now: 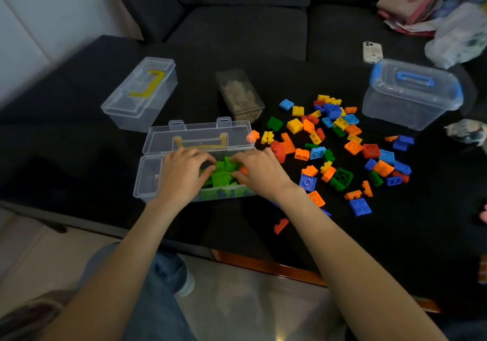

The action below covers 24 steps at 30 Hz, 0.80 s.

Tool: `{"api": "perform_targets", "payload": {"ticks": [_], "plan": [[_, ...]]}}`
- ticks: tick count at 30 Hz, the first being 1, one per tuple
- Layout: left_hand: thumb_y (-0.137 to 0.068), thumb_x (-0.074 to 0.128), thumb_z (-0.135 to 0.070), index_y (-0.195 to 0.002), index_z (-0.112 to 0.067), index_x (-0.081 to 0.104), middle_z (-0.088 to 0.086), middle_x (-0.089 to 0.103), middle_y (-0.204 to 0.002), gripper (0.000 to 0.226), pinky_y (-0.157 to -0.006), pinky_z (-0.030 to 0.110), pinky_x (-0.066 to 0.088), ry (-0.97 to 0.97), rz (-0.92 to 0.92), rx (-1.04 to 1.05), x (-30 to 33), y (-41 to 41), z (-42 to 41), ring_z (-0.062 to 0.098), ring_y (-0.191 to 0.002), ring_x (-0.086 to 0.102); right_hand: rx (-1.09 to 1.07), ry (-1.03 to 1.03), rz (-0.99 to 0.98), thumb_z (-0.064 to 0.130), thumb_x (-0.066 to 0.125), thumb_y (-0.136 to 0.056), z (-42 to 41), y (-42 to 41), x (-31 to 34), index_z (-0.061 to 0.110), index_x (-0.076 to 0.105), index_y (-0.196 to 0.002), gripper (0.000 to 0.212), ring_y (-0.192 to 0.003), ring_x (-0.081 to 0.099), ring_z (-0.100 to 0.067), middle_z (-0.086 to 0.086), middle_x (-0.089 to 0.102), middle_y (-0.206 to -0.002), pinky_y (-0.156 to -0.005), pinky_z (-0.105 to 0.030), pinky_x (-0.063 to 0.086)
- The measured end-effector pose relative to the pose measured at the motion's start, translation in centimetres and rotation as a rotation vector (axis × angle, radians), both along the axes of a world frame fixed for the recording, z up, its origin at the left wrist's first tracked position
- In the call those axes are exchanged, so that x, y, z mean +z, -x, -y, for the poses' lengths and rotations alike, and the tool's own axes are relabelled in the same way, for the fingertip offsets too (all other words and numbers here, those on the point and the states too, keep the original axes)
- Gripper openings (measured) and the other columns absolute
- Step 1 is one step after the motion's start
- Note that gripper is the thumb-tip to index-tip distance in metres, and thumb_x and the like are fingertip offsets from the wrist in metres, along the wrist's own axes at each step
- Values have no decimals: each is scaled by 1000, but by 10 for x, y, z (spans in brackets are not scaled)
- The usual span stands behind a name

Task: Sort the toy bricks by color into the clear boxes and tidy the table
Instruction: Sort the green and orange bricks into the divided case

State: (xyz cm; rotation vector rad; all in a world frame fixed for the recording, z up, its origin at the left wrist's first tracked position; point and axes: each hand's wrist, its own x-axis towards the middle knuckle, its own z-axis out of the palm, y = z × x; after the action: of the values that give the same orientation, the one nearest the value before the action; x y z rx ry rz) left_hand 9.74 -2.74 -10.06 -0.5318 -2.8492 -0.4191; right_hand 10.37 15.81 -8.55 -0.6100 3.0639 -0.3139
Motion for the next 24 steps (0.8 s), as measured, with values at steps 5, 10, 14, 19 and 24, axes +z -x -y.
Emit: {"api": "perform_targets", "payload": {"ticks": [5,10,14,19,24], "plan": [[-88,59,-34,-104,-26,68,-6,66,-105,20,-90,41,36,-64,-18,-107,-1,-7,-4,19,-107,55,83,198,66,4,51,-91,-21,1,5,13,62,-120,32,-110,61,-19,-5,66,-117,-96,-35,48],[-89,59,-35,-116,-27,64,-6,64,-116,29,-100,42,31,-69,82,-121,-5,-6,-6,18,-115,51,188,0,116,14,61,-88,-34,15,18,31,63,-117,34,-117,41,-17,4,55,-126,-100,-32,35],[-88,59,-38,-120,-29,60,-6,63,-119,34,-101,41,32,-35,132,-111,-3,-1,-8,16,-115,51,271,-185,143,30,63,-88,-26,27,29,36,66,-107,21,-112,35,-17,4,46,-130,-90,-30,31],[-87,60,-40,-122,-29,58,-6,61,-121,36,-104,41,31,-46,148,-96,-3,-1,-8,15,-118,50,281,-285,160,30,56,-90,-26,28,36,34,64,-114,25,-115,33,-19,2,42,-132,-91,-30,29],[-89,59,-38,-121,-29,58,-6,61,-122,34,-103,41,32,-67,143,-106,-5,0,-7,15,-118,49,239,-450,92,46,65,-82,-12,24,38,24,63,-115,40,-119,35,-23,-2,45,-128,-98,-35,32]]}}
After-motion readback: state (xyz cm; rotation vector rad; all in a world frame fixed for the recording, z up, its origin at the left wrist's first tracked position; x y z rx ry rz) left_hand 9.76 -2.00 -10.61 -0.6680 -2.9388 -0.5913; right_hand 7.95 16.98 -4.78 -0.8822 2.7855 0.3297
